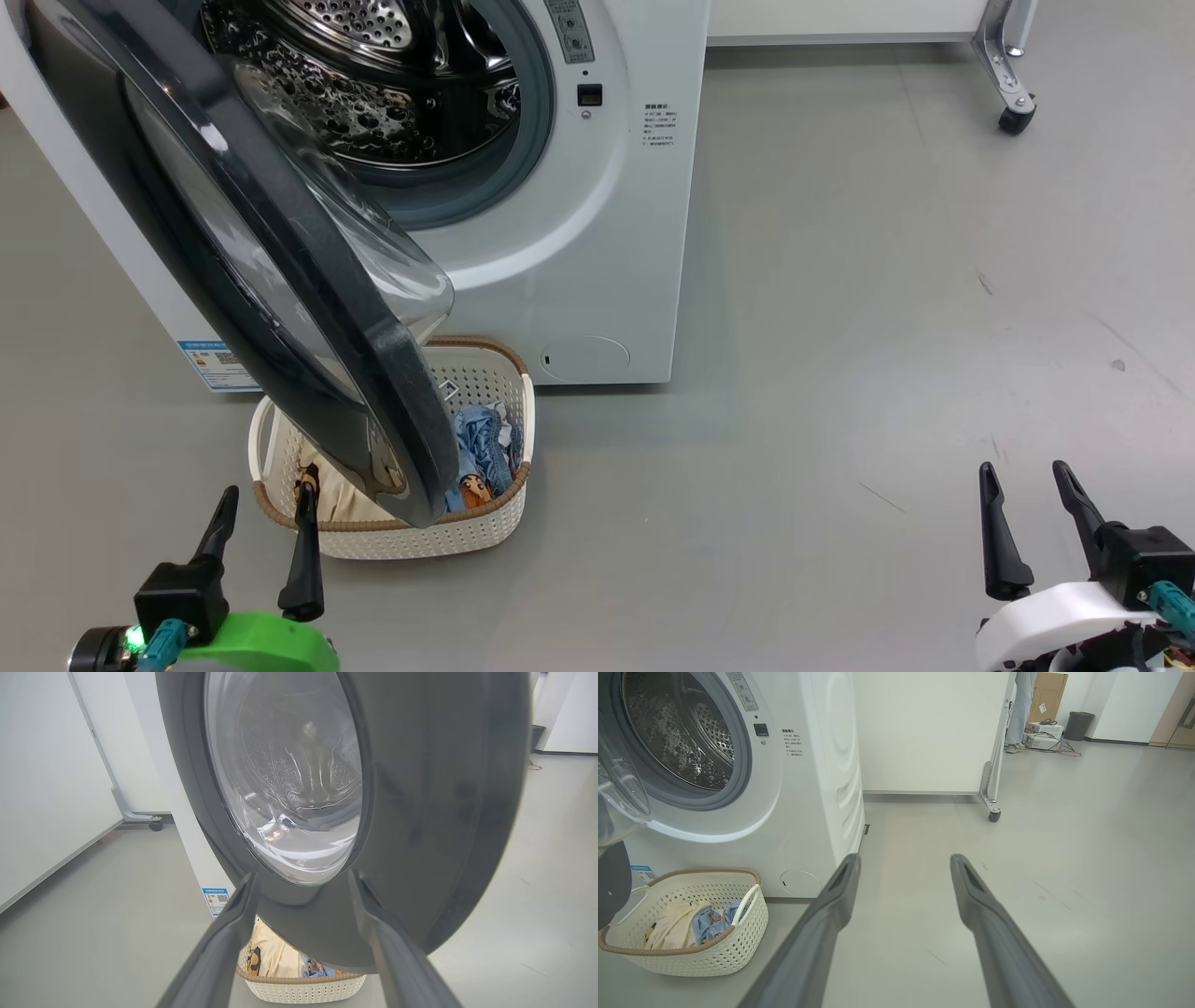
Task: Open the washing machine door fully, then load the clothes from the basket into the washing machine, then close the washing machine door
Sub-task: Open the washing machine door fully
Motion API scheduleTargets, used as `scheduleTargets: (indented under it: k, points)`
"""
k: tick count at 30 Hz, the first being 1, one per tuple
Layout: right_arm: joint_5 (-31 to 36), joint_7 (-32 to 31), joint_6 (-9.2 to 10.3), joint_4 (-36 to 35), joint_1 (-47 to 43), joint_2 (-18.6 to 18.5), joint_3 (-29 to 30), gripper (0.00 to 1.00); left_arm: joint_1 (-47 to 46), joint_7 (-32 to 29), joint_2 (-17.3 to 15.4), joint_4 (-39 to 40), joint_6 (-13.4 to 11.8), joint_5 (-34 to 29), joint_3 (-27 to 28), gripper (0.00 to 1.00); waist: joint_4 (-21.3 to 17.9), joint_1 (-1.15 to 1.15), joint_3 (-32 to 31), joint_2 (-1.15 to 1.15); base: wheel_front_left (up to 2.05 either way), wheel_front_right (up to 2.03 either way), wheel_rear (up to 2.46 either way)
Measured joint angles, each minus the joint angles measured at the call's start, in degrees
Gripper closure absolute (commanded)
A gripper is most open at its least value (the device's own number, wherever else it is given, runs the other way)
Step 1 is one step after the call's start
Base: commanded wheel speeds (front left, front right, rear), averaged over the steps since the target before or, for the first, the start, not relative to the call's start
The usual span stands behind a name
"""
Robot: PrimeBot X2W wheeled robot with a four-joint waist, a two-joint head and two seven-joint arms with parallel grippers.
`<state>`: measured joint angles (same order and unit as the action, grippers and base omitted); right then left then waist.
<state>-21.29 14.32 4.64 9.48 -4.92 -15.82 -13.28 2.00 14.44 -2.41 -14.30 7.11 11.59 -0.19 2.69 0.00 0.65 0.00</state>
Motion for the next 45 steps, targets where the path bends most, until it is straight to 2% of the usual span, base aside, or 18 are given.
scheduleTargets:
  k: [17, 18, 19, 20, 21, 22, 27, 38, 41, 45]
  points:
    - [0.3, 0.0, -1.04, 0.7, 0.0, 1.3, 0.6, 0.00, 0.0, 0.0, 0.0, -0.3, 0.0, -0.1, -0.5, 0.02, 0.4, 0.00, -0.4, 0.00, 0.00, 0.00, 0.00]
    - [0.3, 0.0, -1.04, 0.7, -0.1, 1.4, 0.7, 0.00, 0.0, 0.0, 0.0, -0.3, 0.0, -0.1, -0.5, 0.09, 0.4, 0.00, -0.4, 0.00, 0.00, 0.00, 0.00]
    - [0.3, 0.0, -1.05, 0.7, -0.1, 1.4, 0.8, 0.00, 0.0, 0.0, 0.0, -0.4, 0.0, -0.1, -0.5, 0.38, 0.4, 0.00, -0.4, 0.00, 0.00, 0.00, 0.00]
    - [0.2, 0.0, -1.05, 0.7, -0.1, 1.4, 1.0, 0.00, 0.0, 0.0, 0.0, -0.4, 0.0, -0.1, -0.5, 0.57, 0.4, 0.00, -0.4, 0.00, 0.00, 0.00, 0.00]
    - [0.2, 0.0, -1.07, 0.7, -0.1, 1.4, 1.2, 0.00, 0.0, 0.0, 0.0, -0.4, 0.0, -0.1, -0.5, 0.82, 0.4, 0.00, -0.4, 0.00, 0.00, 0.00, 0.00]
    - [0.2, 0.0, -1.07, 0.7, -0.1, 1.4, 1.3, 0.00, 0.0, 0.0, 0.0, -0.4, 0.0, -0.1, -0.5, 1.00, 0.4, 0.00, -0.4, 0.00, 0.00, 0.00, 0.00]
    - [0.2, 0.0, -1.33, 0.7, -0.1, 1.4, 1.7, 0.00, -0.5, 0.0, 0.1, 1.8, 0.0, 0.2, 0.1, 1.00, 0.5, 0.00, -0.3, 0.00, 0.00, 0.00, 0.00]
    - [0.2, 0.0, -2.08, 0.8, -0.1, 2.1, 2.5, 0.00, -10.9, 0.0, 0.1, 21.4, 0.0, -0.5, 0.1, 1.00, 0.9, 0.00, -0.4, 0.00, 0.00, 0.00, 0.00]
    - [0.2, 0.0, -2.24, 0.9, -0.1, 2.4, 2.6, 0.00, -13.2, 0.3, 0.1, 26.0, 0.0, -1.2, -2.0, 1.00, 1.0, 0.00, -0.5, 0.00, 0.00, 0.00, 0.00]
    - [0.3, 0.0, -2.26, 1.0, 0.0, 2.6, 2.9, 0.00, -14.7, 0.3, 0.1, 29.6, 0.0, -1.4, -8.3, 1.00, 1.0, 0.00, -0.6, 0.00, 0.00, 0.00, 0.00]
